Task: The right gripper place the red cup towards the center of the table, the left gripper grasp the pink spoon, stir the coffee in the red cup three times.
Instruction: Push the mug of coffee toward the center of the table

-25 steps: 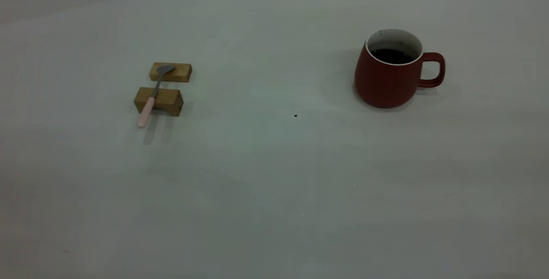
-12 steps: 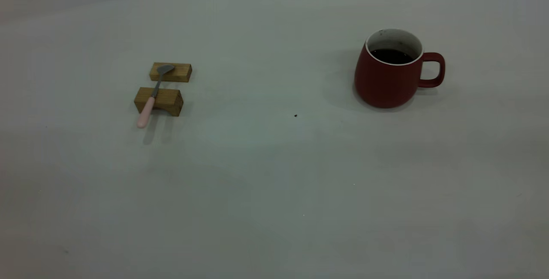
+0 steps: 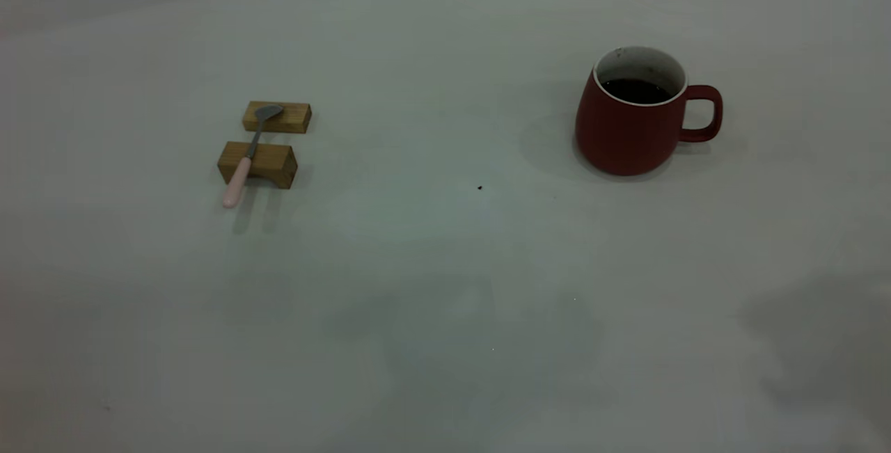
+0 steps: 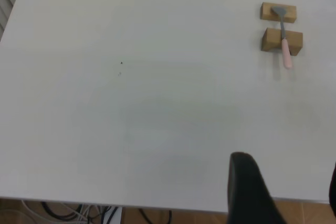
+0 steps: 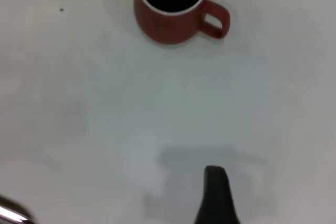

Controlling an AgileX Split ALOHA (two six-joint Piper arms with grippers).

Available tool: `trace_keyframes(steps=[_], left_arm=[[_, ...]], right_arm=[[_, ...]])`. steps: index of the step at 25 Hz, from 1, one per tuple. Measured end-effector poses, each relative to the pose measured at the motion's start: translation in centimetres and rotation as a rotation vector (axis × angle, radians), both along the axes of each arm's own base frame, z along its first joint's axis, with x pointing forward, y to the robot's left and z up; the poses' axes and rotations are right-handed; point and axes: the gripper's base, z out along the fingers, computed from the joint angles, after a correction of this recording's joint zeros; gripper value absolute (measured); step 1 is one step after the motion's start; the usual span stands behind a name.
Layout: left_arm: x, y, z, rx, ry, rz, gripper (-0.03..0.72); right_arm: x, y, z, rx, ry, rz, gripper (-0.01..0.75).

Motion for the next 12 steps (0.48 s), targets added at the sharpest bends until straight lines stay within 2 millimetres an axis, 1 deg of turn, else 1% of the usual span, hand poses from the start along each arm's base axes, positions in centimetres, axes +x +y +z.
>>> trace_keyframes(steps=[3, 4, 6, 9, 12], left_arm=[[0.0, 0.0, 0.0, 0.0, 0.0, 0.0, 0.445], [0.0, 0.0, 0.0, 0.0, 0.0, 0.0, 0.445], [0.0, 0.0, 0.0, 0.0, 0.0, 0.0, 0.445], [0.0, 0.0, 0.0, 0.0, 0.0, 0.0, 0.445], [0.0, 0.0, 0.0, 0.0, 0.0, 0.0, 0.445]], right_arm=[[3.9, 0.3, -1.7, -0.073, 0.022, 0.089, 0.586], [5.3, 0.5, -2.5, -0.1, 0.04, 0.127, 0.583], [7.4, 0.6, -4.0, -0.142, 0.042, 0.187, 0.581], [10.1, 0.9, -6.1, -0.187, 0.021, 0.256, 0.579], [12.2, 1.2, -8.6, -0.225, 0.016, 0.319, 0.579]])
